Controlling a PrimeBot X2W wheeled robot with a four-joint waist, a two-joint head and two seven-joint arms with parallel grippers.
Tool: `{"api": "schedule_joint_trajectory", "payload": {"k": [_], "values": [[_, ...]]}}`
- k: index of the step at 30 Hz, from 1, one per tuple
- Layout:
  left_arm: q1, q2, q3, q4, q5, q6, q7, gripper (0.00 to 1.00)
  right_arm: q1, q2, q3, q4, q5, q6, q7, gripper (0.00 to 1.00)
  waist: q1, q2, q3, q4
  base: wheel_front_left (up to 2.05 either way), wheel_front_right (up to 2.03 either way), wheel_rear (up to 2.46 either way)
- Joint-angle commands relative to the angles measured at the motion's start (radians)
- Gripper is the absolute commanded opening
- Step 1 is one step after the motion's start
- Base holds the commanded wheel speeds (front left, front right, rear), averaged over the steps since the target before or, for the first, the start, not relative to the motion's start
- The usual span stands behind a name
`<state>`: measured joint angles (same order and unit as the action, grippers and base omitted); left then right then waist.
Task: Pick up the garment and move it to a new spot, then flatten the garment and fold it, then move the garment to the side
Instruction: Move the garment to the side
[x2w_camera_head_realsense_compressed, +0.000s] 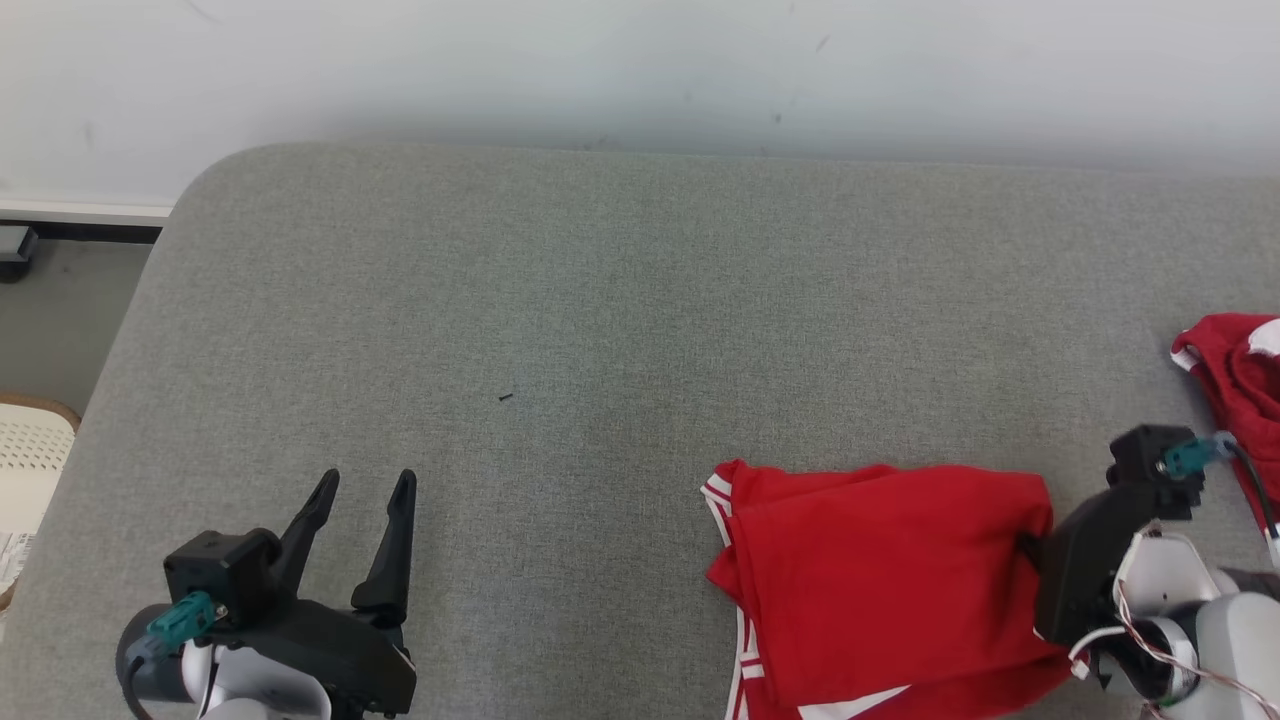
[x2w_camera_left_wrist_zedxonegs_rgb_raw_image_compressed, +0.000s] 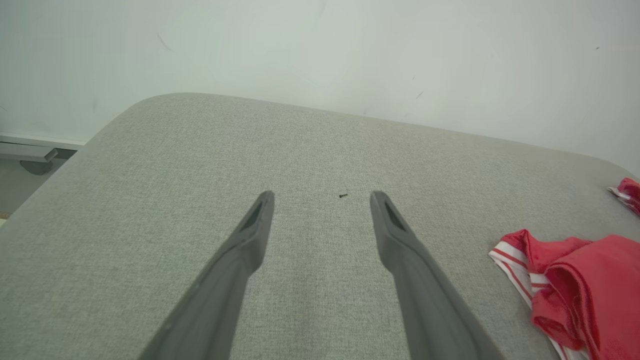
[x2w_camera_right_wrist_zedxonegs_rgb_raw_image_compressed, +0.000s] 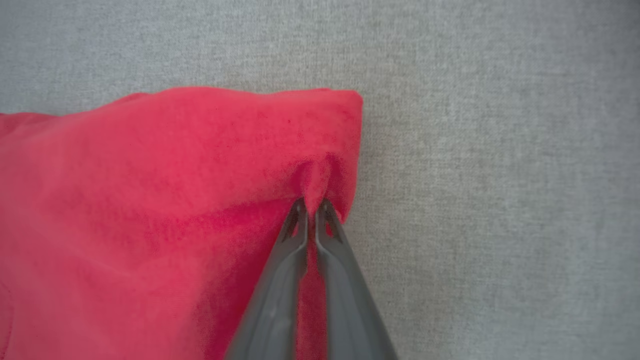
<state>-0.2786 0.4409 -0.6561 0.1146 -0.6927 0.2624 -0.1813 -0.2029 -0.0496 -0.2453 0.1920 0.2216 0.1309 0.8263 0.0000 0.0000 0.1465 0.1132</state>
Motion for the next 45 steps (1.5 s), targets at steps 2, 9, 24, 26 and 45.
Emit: {"api": "schedule_joint_trajectory", "payload": {"k": [2, 9, 24, 26, 45], "values": [[-0.013, 0.002, -0.001, 0.005, 0.002, -0.005, -0.006, 1.00, -0.042, -0.003, 0.006, -0.007, -0.044, 0.000, -0.021, 0.00, 0.0000, 0.0000, -0.003, -0.001, 0.00, 0.00, 0.00], [-0.007, 0.003, -0.004, 0.009, 0.000, -0.001, -0.007, 1.00, -0.127, -0.002, 0.055, -0.020, -0.132, 0.000, -0.057, 0.00, 0.0000, 0.0000, -0.013, -0.012, 0.00, 0.00, 0.00], [-0.017, 0.011, -0.008, -0.008, 0.007, 0.004, -0.008, 1.00, -0.367, -0.021, 0.122, 0.068, -0.224, 0.000, -0.117, 0.00, 0.0000, 0.0000, 0.009, -0.135, 0.00, 0.00, 0.00], [-0.023, 0.012, -0.010, -0.008, 0.011, 0.003, -0.007, 1.00, -0.400, -0.019, 0.130, 0.091, -0.227, 0.000, -0.123, 0.00, 0.0000, 0.0000, 0.014, -0.160, 0.00, 0.00, 0.00], [-0.089, 0.037, -0.022, -0.019, 0.036, 0.000, 0.021, 1.00, -0.636, -0.015, 0.076, 0.311, -0.312, 0.000, -0.251, 0.00, 0.0000, 0.0000, 0.092, -0.366, 0.00, 0.00, 0.00]]}}
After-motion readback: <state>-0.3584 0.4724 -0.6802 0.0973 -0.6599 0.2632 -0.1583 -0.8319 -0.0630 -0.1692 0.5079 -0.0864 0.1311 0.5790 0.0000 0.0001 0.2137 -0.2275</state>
